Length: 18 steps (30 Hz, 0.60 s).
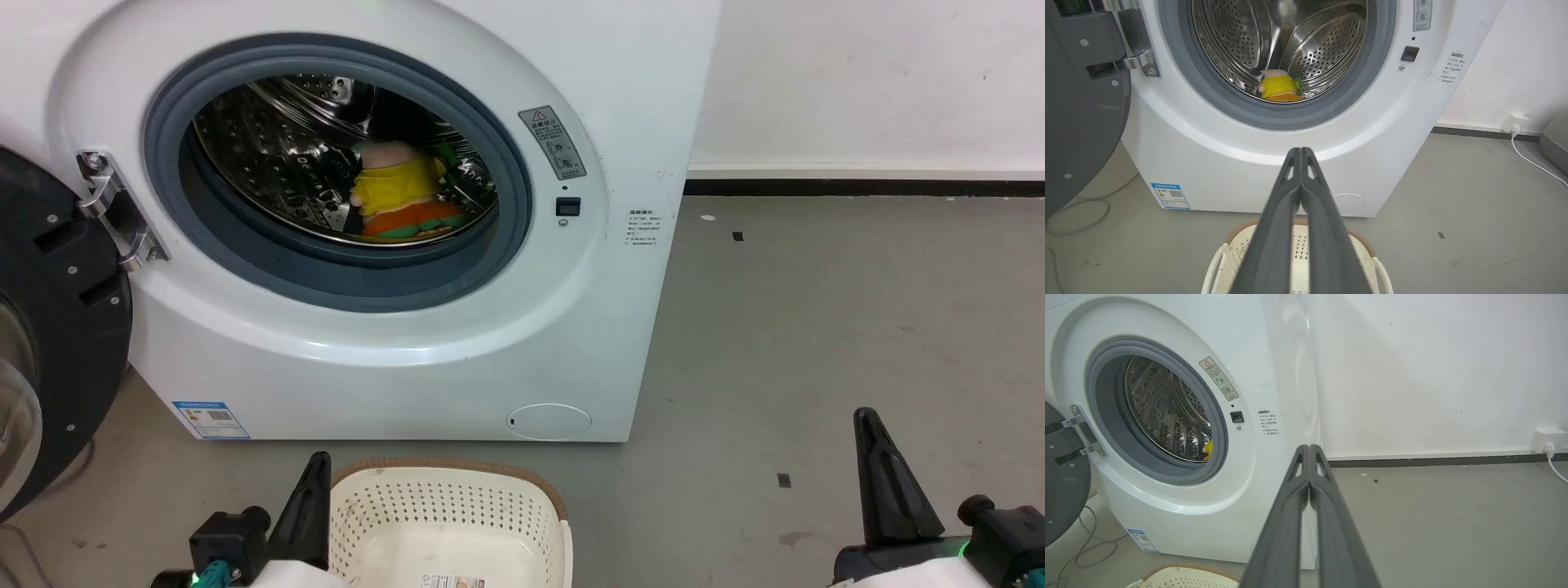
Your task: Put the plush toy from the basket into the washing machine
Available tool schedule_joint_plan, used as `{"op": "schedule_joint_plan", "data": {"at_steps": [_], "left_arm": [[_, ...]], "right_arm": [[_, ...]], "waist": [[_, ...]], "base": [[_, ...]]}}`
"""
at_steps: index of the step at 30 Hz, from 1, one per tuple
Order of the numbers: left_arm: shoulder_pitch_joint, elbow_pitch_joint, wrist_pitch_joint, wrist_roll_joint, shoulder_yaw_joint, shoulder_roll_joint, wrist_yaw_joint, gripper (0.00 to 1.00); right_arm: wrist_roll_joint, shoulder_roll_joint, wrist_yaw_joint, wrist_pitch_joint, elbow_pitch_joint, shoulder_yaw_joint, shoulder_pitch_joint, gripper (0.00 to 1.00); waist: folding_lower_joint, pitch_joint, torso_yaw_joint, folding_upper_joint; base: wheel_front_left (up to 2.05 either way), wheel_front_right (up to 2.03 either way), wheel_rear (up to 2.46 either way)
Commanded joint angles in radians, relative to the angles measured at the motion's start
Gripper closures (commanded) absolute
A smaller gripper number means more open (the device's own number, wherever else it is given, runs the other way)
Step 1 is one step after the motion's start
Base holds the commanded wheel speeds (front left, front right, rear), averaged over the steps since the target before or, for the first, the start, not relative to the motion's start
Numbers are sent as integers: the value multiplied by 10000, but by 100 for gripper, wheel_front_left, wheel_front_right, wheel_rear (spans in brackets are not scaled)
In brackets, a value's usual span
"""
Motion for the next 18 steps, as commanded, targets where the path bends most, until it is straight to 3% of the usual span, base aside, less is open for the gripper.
{"op": "schedule_joint_plan", "data": {"at_steps": [1, 18], "left_arm": [[-23, -81, 65, 175, 105, -90, -50, 100], [-52, -326, 412, 769, 454, -386, -213, 100]], "right_arm": [[-111, 0, 1, 68, 37, 21, -97, 100], [-375, -1, 2, 416, 83, 60, -225, 100]], "waist": [[0, -4, -3, 0], [0, -37, -31, 0]], "base": [[0, 0, 0], [0, 0, 0]]}}
